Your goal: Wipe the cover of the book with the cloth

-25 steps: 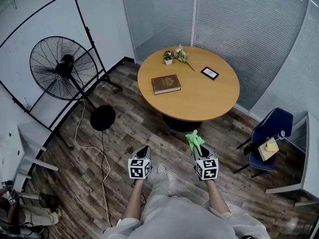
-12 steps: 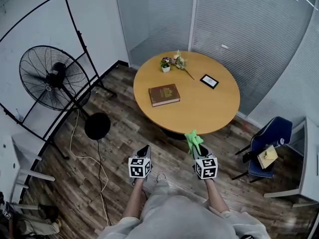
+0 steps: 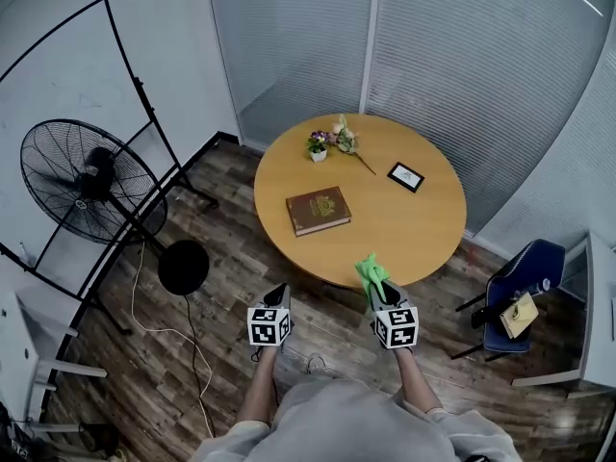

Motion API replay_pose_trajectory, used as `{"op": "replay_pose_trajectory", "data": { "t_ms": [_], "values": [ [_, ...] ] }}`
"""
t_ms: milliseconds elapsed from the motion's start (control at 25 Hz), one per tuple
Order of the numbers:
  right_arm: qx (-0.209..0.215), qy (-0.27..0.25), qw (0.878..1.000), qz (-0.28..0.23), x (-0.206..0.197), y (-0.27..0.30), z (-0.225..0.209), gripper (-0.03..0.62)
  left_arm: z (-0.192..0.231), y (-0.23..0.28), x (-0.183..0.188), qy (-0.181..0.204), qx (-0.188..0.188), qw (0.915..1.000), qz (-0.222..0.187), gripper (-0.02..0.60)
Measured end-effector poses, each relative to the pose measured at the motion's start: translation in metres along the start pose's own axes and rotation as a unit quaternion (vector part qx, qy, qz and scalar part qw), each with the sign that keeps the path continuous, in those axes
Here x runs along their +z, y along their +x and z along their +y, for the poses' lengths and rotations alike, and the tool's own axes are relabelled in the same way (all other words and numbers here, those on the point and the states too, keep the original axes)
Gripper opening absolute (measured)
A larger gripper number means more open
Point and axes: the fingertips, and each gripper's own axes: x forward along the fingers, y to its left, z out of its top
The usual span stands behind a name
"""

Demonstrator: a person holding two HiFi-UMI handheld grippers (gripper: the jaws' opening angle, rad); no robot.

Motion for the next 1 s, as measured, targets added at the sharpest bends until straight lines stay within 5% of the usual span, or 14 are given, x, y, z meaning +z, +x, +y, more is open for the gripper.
{"op": "replay_pose_trajectory", "data": {
  "t_ms": [1000],
  "values": [
    [-0.006,0.004,1.000,0.021,0.032,0.120,-0.012,0.071,0.080,0.095,0.044,-0.005,-0.016,0.9997,0.016,0.006]
  ]
}}
